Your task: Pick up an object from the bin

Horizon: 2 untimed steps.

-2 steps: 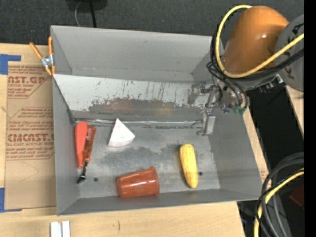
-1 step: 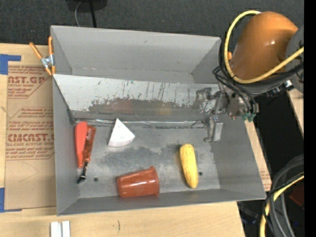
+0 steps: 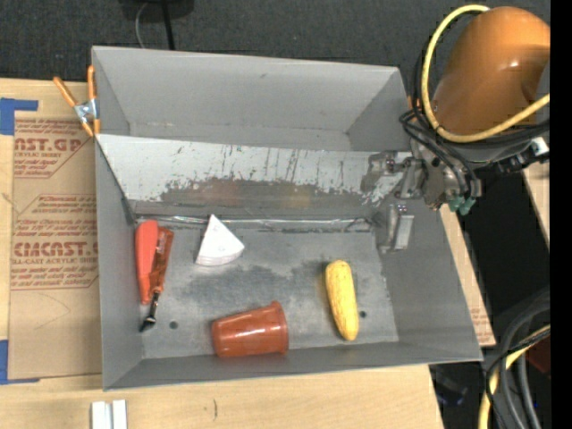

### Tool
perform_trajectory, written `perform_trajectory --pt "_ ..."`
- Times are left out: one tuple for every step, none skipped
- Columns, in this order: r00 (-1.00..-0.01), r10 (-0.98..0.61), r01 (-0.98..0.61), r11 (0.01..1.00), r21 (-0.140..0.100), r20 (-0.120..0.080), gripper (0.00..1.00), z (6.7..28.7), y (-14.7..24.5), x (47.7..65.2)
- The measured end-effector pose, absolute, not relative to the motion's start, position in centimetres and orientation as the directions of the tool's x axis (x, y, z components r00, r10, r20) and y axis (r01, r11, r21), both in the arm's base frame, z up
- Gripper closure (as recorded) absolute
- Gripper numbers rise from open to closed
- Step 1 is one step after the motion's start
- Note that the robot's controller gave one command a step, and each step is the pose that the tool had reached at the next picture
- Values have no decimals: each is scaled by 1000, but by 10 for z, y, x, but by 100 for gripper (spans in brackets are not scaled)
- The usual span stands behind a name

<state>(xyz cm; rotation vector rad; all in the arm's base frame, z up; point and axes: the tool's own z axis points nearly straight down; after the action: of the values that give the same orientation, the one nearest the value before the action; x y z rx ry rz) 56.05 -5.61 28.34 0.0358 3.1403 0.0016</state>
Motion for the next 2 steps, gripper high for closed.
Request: perform_trajectory --pt "-988 155 155 988 1 -8 0 270 -63 543" --pt "-1000 -9 -9 1000 1 -2 0 253 -83 521"
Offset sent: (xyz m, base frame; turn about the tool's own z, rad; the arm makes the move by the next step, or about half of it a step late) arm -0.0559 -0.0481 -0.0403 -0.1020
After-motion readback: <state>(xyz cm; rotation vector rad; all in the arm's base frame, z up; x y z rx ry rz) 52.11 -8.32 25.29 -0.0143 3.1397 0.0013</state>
